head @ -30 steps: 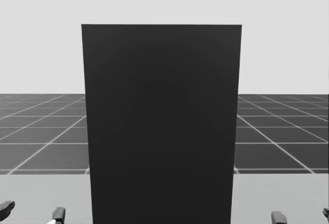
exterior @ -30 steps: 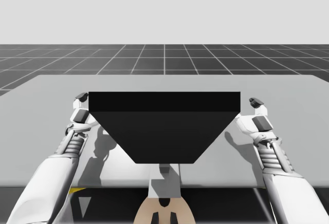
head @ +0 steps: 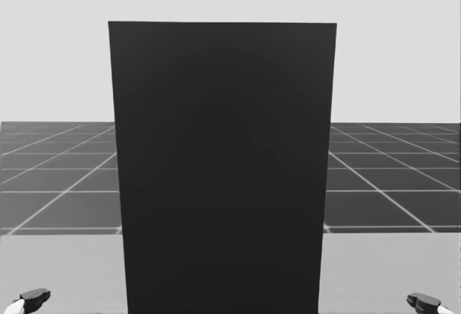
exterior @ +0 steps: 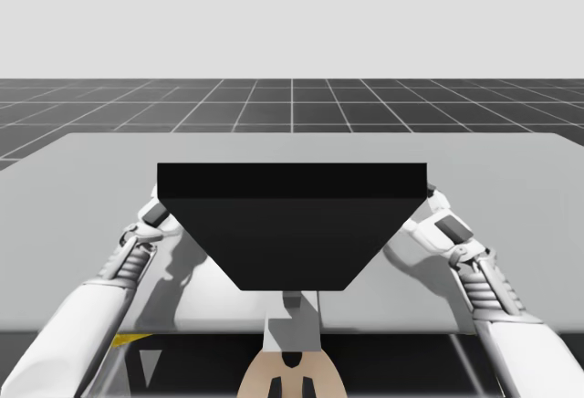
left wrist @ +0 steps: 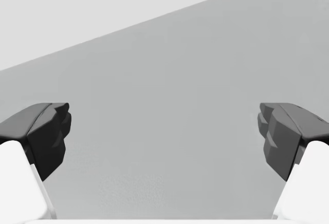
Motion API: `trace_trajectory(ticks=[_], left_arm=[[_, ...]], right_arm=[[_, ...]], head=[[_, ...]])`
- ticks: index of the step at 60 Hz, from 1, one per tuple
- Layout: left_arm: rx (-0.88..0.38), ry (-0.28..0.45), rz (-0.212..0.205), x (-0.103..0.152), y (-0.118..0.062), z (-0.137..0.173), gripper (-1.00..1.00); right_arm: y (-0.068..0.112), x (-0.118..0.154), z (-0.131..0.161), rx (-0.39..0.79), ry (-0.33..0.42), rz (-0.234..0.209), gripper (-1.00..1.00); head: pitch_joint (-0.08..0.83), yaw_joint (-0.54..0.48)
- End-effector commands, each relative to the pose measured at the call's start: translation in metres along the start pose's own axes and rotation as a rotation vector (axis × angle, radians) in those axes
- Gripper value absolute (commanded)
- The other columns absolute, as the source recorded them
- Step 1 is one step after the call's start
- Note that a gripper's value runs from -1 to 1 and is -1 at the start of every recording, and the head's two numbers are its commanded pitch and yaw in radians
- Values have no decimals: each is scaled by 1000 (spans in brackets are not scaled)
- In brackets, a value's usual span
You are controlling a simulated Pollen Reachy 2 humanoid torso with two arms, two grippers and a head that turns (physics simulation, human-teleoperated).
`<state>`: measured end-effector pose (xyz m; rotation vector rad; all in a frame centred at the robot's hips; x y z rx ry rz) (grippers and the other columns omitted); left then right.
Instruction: Reach around the screen and pick up the object behind it.
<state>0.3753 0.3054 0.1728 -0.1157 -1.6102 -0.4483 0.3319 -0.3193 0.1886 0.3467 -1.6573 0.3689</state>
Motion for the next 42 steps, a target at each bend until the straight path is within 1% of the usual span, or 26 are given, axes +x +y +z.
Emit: trace_trajectory(ticks=[1,2,4,6,7,8,10,12,13,14,15,16,18,21,23,24,28,31,33,34,36,38,41,42], left_arm=[[-231,43,-52,-5,-12,9,-1000],[-265,44,-56,-5,-15,11,-1000],[-318,41,-74,-5,-18,14,-1000],[-360,38,-77,-5,-21,16,-1000],[-372,39,-76,-5,-22,17,-1000],[-398,38,-83,-5,-24,19,-1000],[-439,29,-90,-5,-27,22,-1000],[-476,21,-82,-3,-29,24,-1000],[-499,21,-79,-3,-30,26,-1000],[-512,20,-79,-2,-31,26,-1000],[-534,17,-83,-1,-32,28,-1000],[-546,15,-81,-1,-33,28,-1000],[-578,13,-78,1,-35,30,-1000],[-625,12,-74,4,-38,32,-1000],[-646,17,-73,4,-40,33,-1000],[-658,20,-76,5,-42,34,-1000],[-677,29,-103,4,-45,35,-1000],[-682,31,-105,3,-46,34,-1000],[-682,30,-105,3,-46,34,-1000],[-684,29,-109,2,-47,34,-1000],[-684,31,-110,2,-48,33,-1000],[-684,32,-114,2,-48,33,-1000],[-685,33,-115,1,-49,32,-1000],[-687,34,-116,1,-50,32,-1000]], right_arm=[[7,-6,5,214,-3,-4,-1000],[10,-5,6,247,-10,-22,-1000],[13,-4,8,286,-23,-23,-1000],[17,-3,9,326,-35,-31,-1000],[18,-3,10,341,-31,-40,-1000],[20,-3,12,366,-26,-45,-1000],[22,-3,13,397,-29,-44,-1000],[24,-3,14,428,-27,-42,-1000],[25,-4,15,449,-19,-50,-1000],[26,-4,16,458,-11,-57,-1000],[27,-4,17,470,-10,-53,-1000],[27,-5,17,476,-4,-49,-1000],[28,-5,18,491,19,-60,-1000],[29,-6,19,473,44,-77,-1000],[30,-7,19,431,69,-89,-1000],[30,-8,20,403,86,-106,-1000],[32,-9,20,340,116,-139,-1000],[33,-12,20,289,132,-163,-1000],[33,-13,20,279,130,-175,-1000],[34,-16,19,242,135,-201,-1000],[35,-17,18,215,145,-208,-1000],[38,-22,16,202,143,-203,-1000],[42,-25,15,200,159,-224,-1000],[46,-28,12,197,167,-230,-1000]], head=[[42,-23],[44,-24],[48,-24],[51,-24],[52,-24],[53,-24],[56,-25],[58,-25],[59,-26],[60,-26],[62,-28],[64,-29],[67,-31],[77,-36],[86,-41],[92,-45],[108,-60],[120,-71],[125,-75],[129,-80],[133,-83],[138,-87],[142,-90],[147,-93]])
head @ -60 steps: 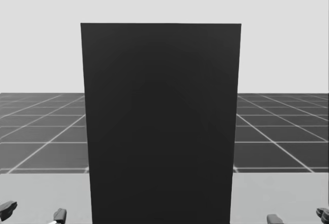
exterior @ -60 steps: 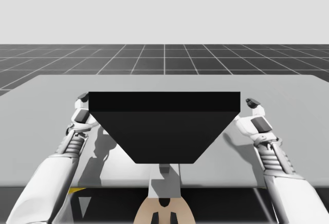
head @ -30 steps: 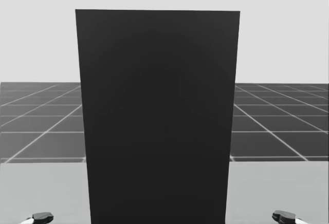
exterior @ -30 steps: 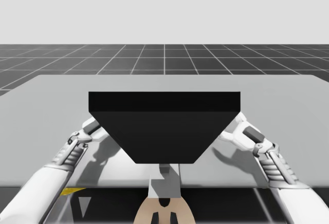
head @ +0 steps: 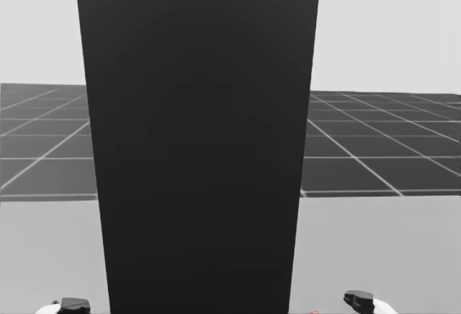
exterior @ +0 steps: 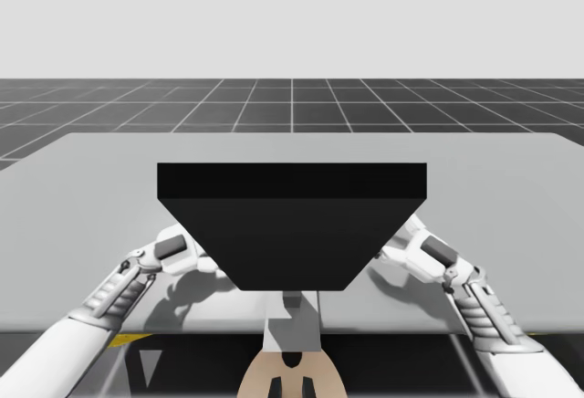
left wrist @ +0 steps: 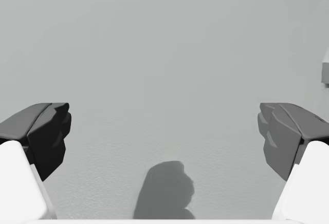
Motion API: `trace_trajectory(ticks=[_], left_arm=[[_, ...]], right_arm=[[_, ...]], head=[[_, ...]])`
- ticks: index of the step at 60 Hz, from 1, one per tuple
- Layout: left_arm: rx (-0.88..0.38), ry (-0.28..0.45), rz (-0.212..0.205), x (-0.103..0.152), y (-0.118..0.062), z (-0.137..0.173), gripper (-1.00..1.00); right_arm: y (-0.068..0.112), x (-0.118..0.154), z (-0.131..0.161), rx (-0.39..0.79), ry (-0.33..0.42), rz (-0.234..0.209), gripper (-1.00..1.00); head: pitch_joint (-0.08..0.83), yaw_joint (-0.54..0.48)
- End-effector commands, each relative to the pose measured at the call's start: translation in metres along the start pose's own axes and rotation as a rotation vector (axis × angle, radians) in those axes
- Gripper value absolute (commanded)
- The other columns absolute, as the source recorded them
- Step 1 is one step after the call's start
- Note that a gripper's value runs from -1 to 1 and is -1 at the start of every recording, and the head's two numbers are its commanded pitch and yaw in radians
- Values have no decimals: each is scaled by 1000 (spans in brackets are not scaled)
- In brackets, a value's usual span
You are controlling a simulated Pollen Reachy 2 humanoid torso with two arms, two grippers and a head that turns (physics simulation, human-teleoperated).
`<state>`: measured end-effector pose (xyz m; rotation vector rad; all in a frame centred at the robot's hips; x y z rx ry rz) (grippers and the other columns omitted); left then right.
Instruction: Reach around the screen and pick up the object behind it.
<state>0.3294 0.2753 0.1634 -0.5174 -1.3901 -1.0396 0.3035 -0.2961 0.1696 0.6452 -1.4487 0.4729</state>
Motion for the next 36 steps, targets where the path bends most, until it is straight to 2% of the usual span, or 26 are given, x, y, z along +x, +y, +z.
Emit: trace_trajectory(ticks=[1,4,11,18,20,23,29,31,34,36], left_arm=[[-33,6,-13,0,-3,-4,-1000],[-38,10,-16,-1,-4,-5,-1000],[-45,13,-21,-2,-5,-7,-1000],[-48,15,-24,-4,-5,-7,-1000],[-49,17,-25,-4,-5,-8,-1000],[-49,19,-27,-4,-5,-8,-1000],[-51,20,-31,-5,-6,-8,-1000],[-51,20,-31,-5,-6,-8,-1000],[-52,19,-32,-5,-7,-9,-1000],[-51,19,-33,-5,-7,-9,-1000]], right_arm=[[9,-15,-11,-64,28,-63,-1000],[13,-22,-19,-68,40,-77,-1000],[18,-36,-35,-76,58,-57,-1000],[14,-47,-46,-137,58,-43,-1000],[13,-50,-48,-147,62,-53,-1000],[12,-55,-51,-161,76,-22,-1000],[9,-66,-59,-198,109,5,-1000],[9,-68,-60,-196,116,0,-1000],[8,-74,-65,-216,144,22,-1000],[8,-77,-67,-220,151,18,-1000]], head=[[149,-94],[157,-99],[169,-111],[186,-120],[190,-121],[196,-124],[203,-128],[203,-129],[204,-132],[204,-134]])
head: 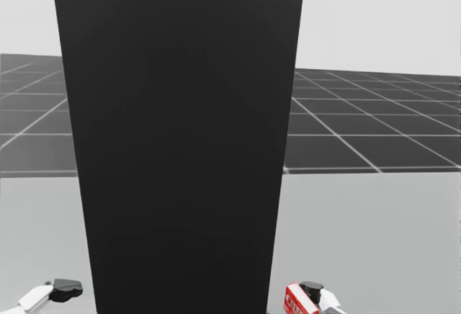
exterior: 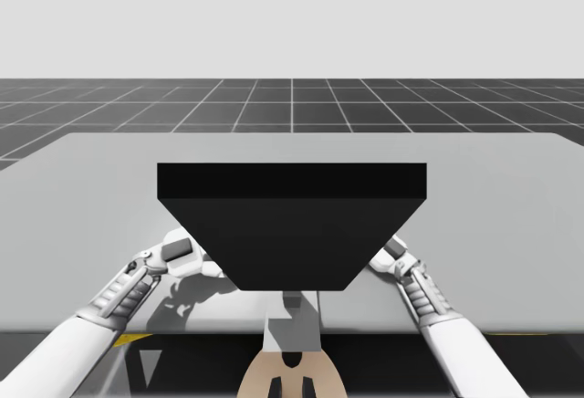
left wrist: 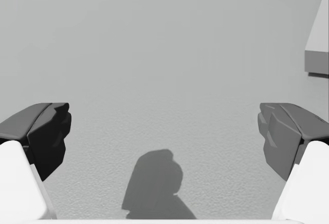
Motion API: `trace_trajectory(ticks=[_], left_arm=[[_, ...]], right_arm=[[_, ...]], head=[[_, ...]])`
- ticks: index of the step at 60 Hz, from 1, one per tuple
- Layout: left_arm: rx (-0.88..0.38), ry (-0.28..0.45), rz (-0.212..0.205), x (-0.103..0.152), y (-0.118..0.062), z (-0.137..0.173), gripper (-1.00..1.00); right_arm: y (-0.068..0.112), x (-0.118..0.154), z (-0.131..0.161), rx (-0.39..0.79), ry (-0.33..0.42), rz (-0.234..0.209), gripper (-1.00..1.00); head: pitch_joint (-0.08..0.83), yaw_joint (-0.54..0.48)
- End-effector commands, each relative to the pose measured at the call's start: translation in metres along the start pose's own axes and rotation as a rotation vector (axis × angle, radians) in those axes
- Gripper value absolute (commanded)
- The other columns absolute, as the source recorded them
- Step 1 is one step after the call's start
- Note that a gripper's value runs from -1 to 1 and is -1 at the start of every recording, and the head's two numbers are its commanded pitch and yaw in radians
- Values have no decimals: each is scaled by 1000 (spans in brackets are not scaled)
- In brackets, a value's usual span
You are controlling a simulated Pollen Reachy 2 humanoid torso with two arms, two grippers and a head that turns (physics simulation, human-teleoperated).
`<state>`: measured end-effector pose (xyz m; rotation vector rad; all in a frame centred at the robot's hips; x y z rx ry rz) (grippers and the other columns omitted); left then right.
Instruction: Reach around the screen and pick up the object behind it.
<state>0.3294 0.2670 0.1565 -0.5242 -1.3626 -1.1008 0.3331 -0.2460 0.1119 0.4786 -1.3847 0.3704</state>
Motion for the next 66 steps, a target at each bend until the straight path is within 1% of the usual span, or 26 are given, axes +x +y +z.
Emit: trace_trajectory(ticks=[1,2,3,5,6,7,8,9,10,11,12,13,15,18,23,25,30,32,34,35,41,44,48,55,61,66], left_arm=[[-2,1,-5,-1,-1,-1,-1000],[-2,1,-6,-1,-1,-1,-1000],[-2,1,-6,-1,-1,-1,-1000],[-1,0,-7,-1,-1,-1,-1000],[0,0,-7,-1,-1,0,-1000],[1,0,-8,-1,-1,0,-1000],[1,0,-9,-1,-1,0,-1000],[2,-1,-9,-1,-1,0,-1000],[4,-1,-9,-1,-1,0,-1000],[5,-1,-9,-1,0,0,-1000],[5,-1,-9,-1,0,0,-1000],[7,0,-10,-1,0,1,-1000],[7,0,-10,-1,0,1,-1000],[8,1,-10,-1,0,1,-1000],[8,3,-11,-1,0,0,-1000],[10,5,-12,-1,0,0,-1000],[11,6,-11,-2,1,0,-1000],[12,7,-11,-2,1,1,-1000],[13,8,-10,-2,1,1,-1000],[14,7,-10,-2,1,1,-1000],[17,7,-7,-2,2,1,-1000],[20,8,-7,-2,3,2,-1000],[28,7,-4,-2,4,3,-1000],[35,6,-1,-3,6,4,-1000],[37,7,-2,-3,6,4,-1000],[41,7,-2,-3,7,5,-1000]], right_arm=[[-1,-17,-15,-51,61,18,-1000],[-1,-17,-15,-59,66,21,-1000],[-2,-18,-16,-65,68,37,-1000],[-2,-19,-17,-74,68,44,-1000],[-1,-19,-16,-110,56,78,-991],[-1,-19,-16,-119,59,88,-864],[0,-19,-15,-128,58,99,-787],[0,-18,-15,-137,51,106,-508],[2,-18,-13,-140,29,99,753],[3,-17,-12,-138,30,97,854],[3,-17,-12,-138,30,97,854],[6,-15,-9,-125,17,96,1000],[7,-14,-8,-120,13,82,1000],[9,-12,-5,-118,7,94,1000],[11,-10,-3,-109,3,98,1000],[12,-8,-3,-103,1,92,1000],[10,-5,-2,-101,-4,94,1000],[7,-3,-1,-107,-9,88,1000],[5,-1,0,-111,-8,92,1000],[2,1,1,-116,-8,100,1000],[-20,20,10,-162,-39,116,1000],[-31,29,15,-195,-45,139,1000],[-51,44,26,-251,-59,163,1000],[-83,68,47,-344,-88,188,1000],[-100,86,63,-395,-121,209,1000],[-108,103,75,-429,-156,219,1000]], head=[[204,-135],[204,-135],[205,-136],[205,-137],[205,-139],[205,-139],[205,-138],[204,-138],[204,-137],[203,-137],[203,-137],[203,-134],[203,-133],[202,-131],[199,-131],[198,-132],[195,-132],[194,-132],[192,-132],[190,-132],[176,-125],[172,-118],[166,-105],[157,-95],[154,-93],[153,-89]])
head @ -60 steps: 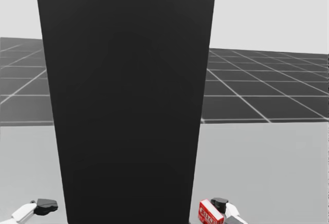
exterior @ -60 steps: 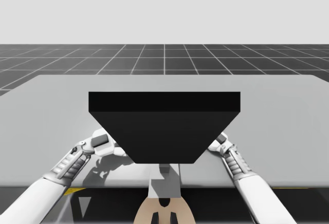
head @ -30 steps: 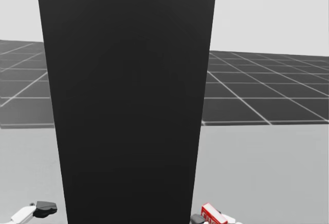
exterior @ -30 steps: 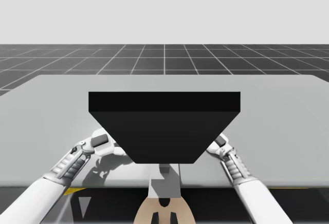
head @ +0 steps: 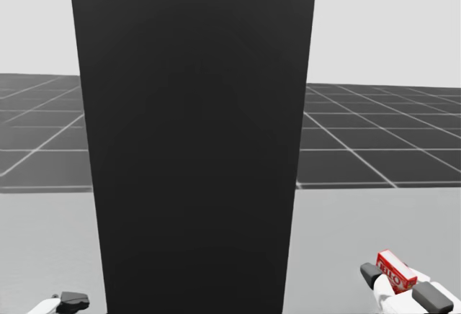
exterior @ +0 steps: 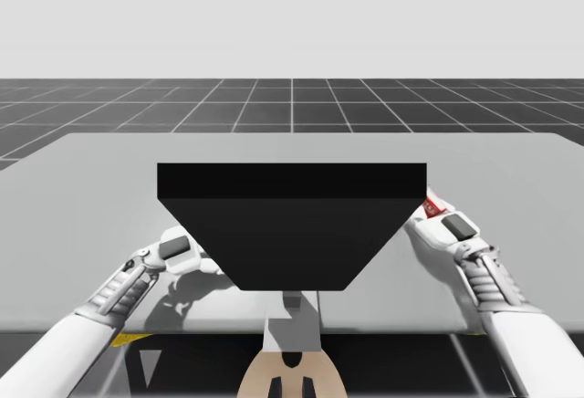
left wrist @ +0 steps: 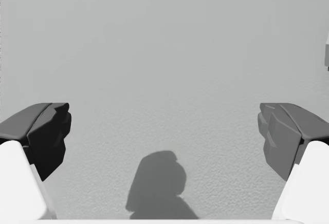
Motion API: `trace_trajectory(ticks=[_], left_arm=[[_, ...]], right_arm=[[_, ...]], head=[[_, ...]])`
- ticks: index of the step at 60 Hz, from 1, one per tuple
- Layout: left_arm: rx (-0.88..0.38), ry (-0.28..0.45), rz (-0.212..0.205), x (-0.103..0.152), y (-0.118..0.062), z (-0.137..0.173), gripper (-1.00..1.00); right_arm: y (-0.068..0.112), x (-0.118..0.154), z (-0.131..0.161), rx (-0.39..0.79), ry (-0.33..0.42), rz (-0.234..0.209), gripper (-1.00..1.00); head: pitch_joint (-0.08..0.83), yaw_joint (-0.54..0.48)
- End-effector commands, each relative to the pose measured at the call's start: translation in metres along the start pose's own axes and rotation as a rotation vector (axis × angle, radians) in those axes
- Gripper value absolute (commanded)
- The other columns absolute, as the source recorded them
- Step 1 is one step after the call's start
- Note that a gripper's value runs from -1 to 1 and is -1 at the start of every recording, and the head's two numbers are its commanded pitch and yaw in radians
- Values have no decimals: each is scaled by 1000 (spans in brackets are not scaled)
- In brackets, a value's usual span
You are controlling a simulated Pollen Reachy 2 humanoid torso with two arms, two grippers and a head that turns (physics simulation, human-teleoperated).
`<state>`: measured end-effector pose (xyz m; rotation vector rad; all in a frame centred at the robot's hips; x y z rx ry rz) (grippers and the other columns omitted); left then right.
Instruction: Reach around the screen and pick up the object behind it.
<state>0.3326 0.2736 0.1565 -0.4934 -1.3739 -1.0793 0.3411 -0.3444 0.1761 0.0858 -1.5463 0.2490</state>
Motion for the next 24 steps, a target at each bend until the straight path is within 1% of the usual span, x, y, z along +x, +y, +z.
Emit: trace_trajectory(ticks=[1,4,5,8,9,13,16,18,19,21,24], left_arm=[[8,1,1,0,2,1,-1000],[11,0,2,0,2,1,-1000],[14,0,4,0,3,1,-1000],[17,-1,4,0,3,1,-1000],[21,-3,5,0,4,1,-1000],[27,-6,8,-1,5,2,-1000],[31,-8,9,-1,6,2,-1000],[32,-9,10,-1,6,2,-1000],[33,-10,11,-1,6,2,-1000],[33,-9,10,-1,6,2,-1000],[34,-10,10,-1,6,2,-1000]], right_arm=[[-42,37,10,-95,-79,30,1000],[-51,49,13,-120,-107,31,1000],[-56,60,16,-139,-126,36,1000],[-61,70,18,-152,-150,36,1000],[-65,82,21,-167,-174,39,1000],[-70,102,25,-187,-219,47,1000],[-74,127,30,-207,-274,55,1000],[-75,136,32,-211,-293,58,1000],[-76,148,34,-217,-317,63,1000],[-76,156,35,-219,-334,68,1000],[-75,174,38,-222,-377,75,1000]], head=[[153,-88],[151,-86],[150,-85],[150,-85],[149,-85],[147,-84],[146,-83],[145,-83],[144,-84],[143,-84],[142,-84]])
